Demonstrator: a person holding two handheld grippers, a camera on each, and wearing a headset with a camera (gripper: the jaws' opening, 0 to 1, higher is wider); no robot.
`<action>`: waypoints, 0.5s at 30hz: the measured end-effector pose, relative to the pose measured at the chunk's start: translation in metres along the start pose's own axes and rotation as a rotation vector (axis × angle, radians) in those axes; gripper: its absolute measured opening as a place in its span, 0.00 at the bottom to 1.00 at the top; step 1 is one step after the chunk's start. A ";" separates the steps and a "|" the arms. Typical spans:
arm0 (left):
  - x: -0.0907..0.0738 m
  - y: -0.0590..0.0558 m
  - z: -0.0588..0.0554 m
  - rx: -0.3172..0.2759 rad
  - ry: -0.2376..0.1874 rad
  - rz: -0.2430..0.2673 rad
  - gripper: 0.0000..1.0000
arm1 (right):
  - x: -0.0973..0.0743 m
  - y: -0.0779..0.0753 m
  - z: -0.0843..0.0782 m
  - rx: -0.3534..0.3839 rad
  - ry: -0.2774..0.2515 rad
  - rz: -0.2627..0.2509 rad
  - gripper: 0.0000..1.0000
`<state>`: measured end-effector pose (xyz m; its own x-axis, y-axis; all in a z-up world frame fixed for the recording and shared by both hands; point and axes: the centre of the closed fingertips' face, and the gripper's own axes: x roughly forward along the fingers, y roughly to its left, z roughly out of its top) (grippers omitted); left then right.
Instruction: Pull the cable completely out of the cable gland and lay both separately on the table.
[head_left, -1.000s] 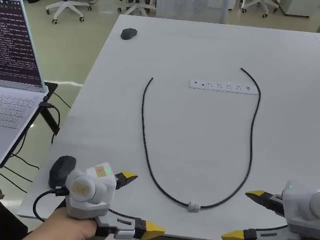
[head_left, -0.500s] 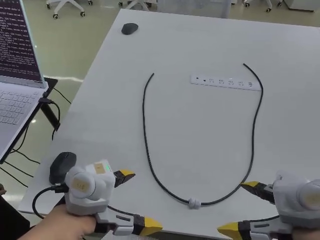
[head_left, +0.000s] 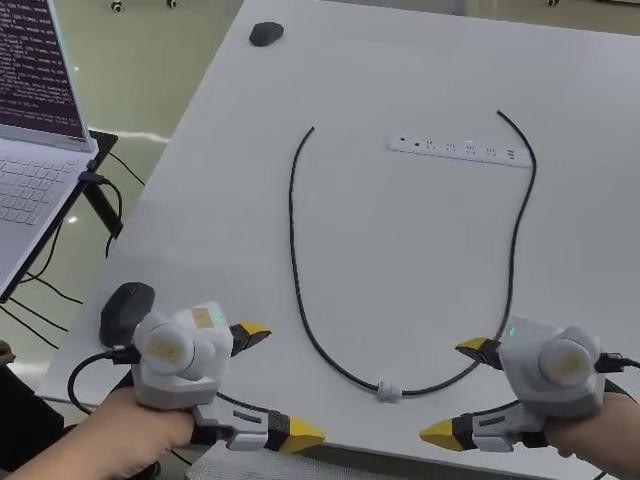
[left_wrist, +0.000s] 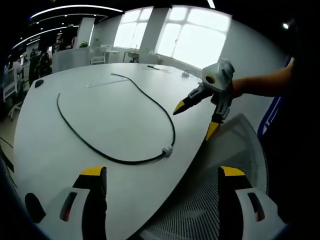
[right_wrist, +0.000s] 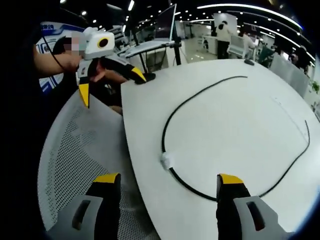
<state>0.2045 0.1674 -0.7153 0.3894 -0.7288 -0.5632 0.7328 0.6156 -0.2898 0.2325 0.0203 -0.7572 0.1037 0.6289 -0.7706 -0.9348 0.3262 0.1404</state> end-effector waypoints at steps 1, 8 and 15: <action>0.000 0.000 0.000 -0.001 0.001 0.000 0.92 | 0.002 0.000 0.000 -0.005 0.002 0.002 0.76; 0.004 0.001 0.003 0.006 0.003 -0.004 0.92 | 0.017 -0.003 0.003 -0.032 0.023 0.021 0.67; 0.007 0.000 -0.001 -0.003 0.013 -0.011 0.91 | 0.033 -0.006 0.003 -0.058 0.042 0.032 0.57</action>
<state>0.2070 0.1624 -0.7200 0.3745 -0.7315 -0.5697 0.7355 0.6086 -0.2978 0.2428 0.0405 -0.7817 0.0607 0.6078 -0.7918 -0.9555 0.2647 0.1300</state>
